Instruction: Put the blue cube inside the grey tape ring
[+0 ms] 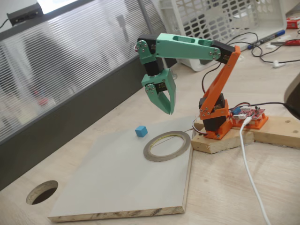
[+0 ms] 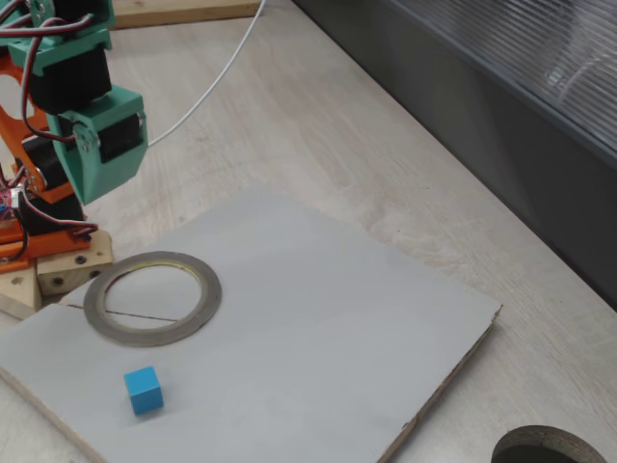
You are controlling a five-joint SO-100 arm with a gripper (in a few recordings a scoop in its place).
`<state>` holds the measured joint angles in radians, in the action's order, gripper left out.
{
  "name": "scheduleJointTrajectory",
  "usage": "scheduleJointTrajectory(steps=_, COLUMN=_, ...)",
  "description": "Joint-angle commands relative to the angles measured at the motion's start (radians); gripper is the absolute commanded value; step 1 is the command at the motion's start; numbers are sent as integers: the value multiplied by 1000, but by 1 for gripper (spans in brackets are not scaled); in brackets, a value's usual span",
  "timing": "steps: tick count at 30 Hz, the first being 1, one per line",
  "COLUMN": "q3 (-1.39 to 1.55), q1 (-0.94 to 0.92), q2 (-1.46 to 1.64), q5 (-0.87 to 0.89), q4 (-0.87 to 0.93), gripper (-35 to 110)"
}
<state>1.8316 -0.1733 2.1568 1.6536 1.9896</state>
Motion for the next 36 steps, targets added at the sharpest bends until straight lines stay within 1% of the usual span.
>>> scheduleJointTrajectory(steps=1, q3=2, q1=-202, q2=-52, q5=6, q4=26, gripper=3)
scheduleJointTrajectory(steps=6, q3=-5, q1=-468, q2=-137, q5=6, q4=26, gripper=3)
scheduleJointTrajectory(steps=9, q3=-6, q1=-514, q2=-141, q5=6, q4=26, gripper=3)
scheduleJointTrajectory(steps=16, q3=-14, q1=-512, q2=-150, q5=6, q4=23, gripper=3)
scheduleJointTrajectory(steps=18, q3=-43, q1=-511, q2=-201, q5=6, q4=-12, gripper=3)
scheduleJointTrajectory(steps=23, q3=-318, q1=-511, q2=-445, q5=6, q4=-193, gripper=3)
scheduleJointTrajectory(steps=25, q3=-439, q1=-511, q2=-563, q5=6, q4=-235, gripper=3)
scheduleJointTrajectory(steps=27, q3=-546, q1=-503, q2=-666, q5=6, q4=-244, gripper=3)
scheduleJointTrajectory(steps=30, q3=-663, q1=-422, q2=-785, q5=11, q4=-239, gripper=3)
scheduleJointTrajectory(steps=33, q3=-721, q1=-364, q2=-864, q5=15, q4=-241, gripper=3)
scheduleJointTrajectory(steps=36, q3=-732, q1=-360, q2=-904, q5=15, q4=-242, gripper=3)
